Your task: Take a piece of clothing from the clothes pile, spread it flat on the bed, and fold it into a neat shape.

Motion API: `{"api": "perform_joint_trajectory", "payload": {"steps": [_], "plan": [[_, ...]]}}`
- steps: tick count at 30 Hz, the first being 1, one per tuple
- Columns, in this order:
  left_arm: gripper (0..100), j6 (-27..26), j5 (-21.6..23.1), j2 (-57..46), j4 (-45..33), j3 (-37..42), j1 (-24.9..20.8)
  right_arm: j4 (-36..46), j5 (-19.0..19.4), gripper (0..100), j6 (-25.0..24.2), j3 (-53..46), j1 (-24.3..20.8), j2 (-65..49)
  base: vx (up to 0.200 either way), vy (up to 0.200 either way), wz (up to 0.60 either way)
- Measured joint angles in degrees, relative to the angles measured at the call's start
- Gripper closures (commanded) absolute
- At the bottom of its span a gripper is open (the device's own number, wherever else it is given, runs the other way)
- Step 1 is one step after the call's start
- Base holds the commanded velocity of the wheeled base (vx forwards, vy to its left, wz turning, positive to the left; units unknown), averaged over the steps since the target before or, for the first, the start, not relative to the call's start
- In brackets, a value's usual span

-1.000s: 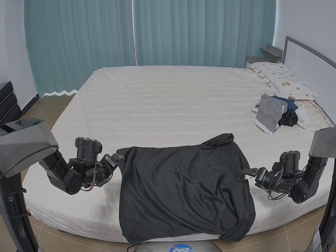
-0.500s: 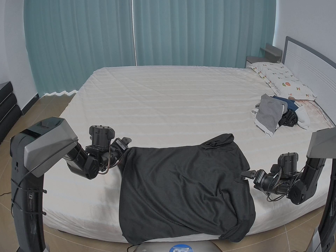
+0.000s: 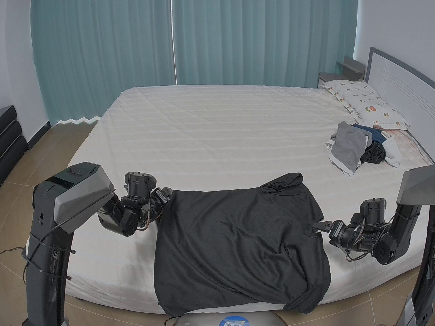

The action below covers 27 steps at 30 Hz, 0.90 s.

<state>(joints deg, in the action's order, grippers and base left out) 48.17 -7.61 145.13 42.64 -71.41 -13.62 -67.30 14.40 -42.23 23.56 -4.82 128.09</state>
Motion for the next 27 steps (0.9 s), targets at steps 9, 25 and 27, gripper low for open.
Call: {"api": "perform_joint_trajectory", "payload": {"steps": [9, 25, 27], "plan": [[100, 0.0, -0.4, 1.9, -0.4, -3.3, 0.7, -1.2, -0.1, 0, 0.1, -0.1, -0.3, 0.4, 0.0, 0.0, 0.0], [100, 3.4, -5.9, 2.9, -0.2, -14.3, 6.5, -4.1, -1.0, 0, -0.1, 0.0, -0.4, 0.9, 0.0, 0.0, 0.0], [100, 3.4, -5.9, 3.3, -0.4, -15.3, 6.7, -4.8, -1.8, 0, -0.1, 0.2, -0.2, 1.1, 0.0, 0.0, 0.0]]}}
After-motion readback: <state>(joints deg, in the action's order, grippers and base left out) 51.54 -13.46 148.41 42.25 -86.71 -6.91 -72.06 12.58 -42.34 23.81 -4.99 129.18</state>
